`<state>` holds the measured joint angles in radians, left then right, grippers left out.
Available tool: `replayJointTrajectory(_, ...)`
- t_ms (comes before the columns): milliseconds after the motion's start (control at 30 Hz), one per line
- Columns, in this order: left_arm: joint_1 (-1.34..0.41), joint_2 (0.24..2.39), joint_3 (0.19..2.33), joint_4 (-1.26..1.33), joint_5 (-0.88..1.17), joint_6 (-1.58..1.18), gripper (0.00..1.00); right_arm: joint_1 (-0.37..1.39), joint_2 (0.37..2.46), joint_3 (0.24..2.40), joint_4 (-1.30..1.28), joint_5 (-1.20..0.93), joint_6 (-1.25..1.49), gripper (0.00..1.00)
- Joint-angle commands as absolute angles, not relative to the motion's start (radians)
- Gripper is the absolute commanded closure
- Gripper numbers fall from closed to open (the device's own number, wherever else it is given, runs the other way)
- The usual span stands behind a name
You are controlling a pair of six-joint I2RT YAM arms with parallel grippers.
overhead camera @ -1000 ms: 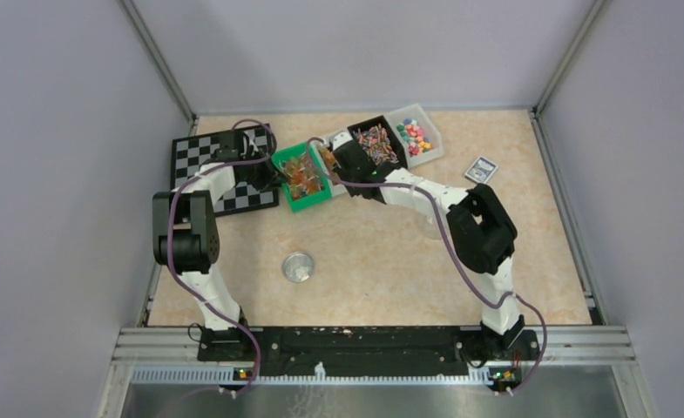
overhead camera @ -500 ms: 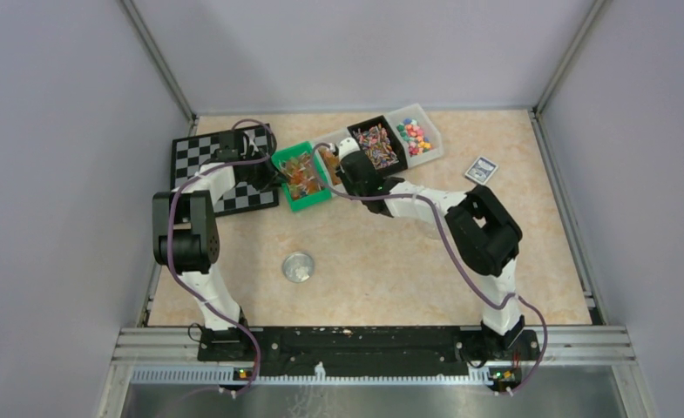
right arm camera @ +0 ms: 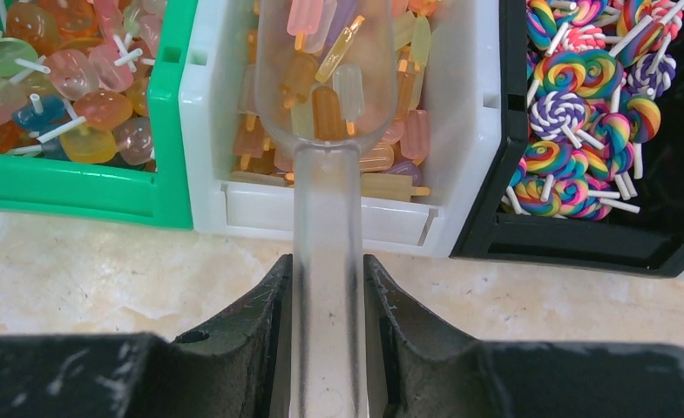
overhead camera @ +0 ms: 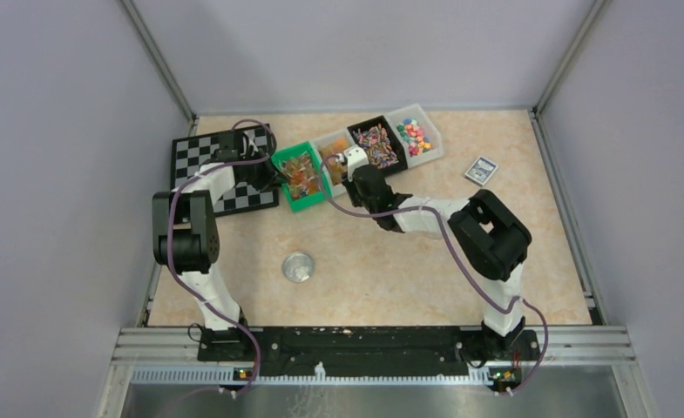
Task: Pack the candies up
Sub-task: Scoop the fake candies from the storage box.
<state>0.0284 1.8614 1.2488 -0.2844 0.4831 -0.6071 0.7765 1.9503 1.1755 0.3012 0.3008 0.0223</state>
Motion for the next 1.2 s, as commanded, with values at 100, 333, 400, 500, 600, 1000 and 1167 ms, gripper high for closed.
replayJointTrajectory(100,0.028,1.899,1.256,-0.296,0.499,-0.607,0.75,0.775,1.864,1.120,0.474,0.306,0.043,1.00)
replayJointTrajectory(333,0.028,1.898,1.258,-0.303,0.502,-0.607,0.72,0.769,1.799,1.087,0.512,0.292,0.067,1.00)
replayJointTrajectory(400,0.028,1.896,1.260,-0.305,0.505,-0.609,0.70,0.769,1.777,1.091,0.497,0.289,0.066,1.00)
replayJointTrajectory(500,0.028,1.892,1.262,-0.306,0.511,-0.609,0.64,0.768,1.743,1.090,0.482,0.285,0.063,1.00)
replayJointTrajectory(600,0.029,1.883,1.262,-0.307,0.515,-0.609,0.57,0.769,1.704,1.084,0.455,0.290,0.061,1.00)
replayJointTrajectory(1000,0.031,1.869,1.262,-0.325,0.528,-0.593,0.40,0.769,1.460,1.087,0.088,0.298,0.121,1.00)
replayJointTrajectory(1167,0.032,1.859,1.266,-0.336,0.526,-0.587,0.39,0.768,1.290,1.067,-0.158,0.328,0.181,1.00)
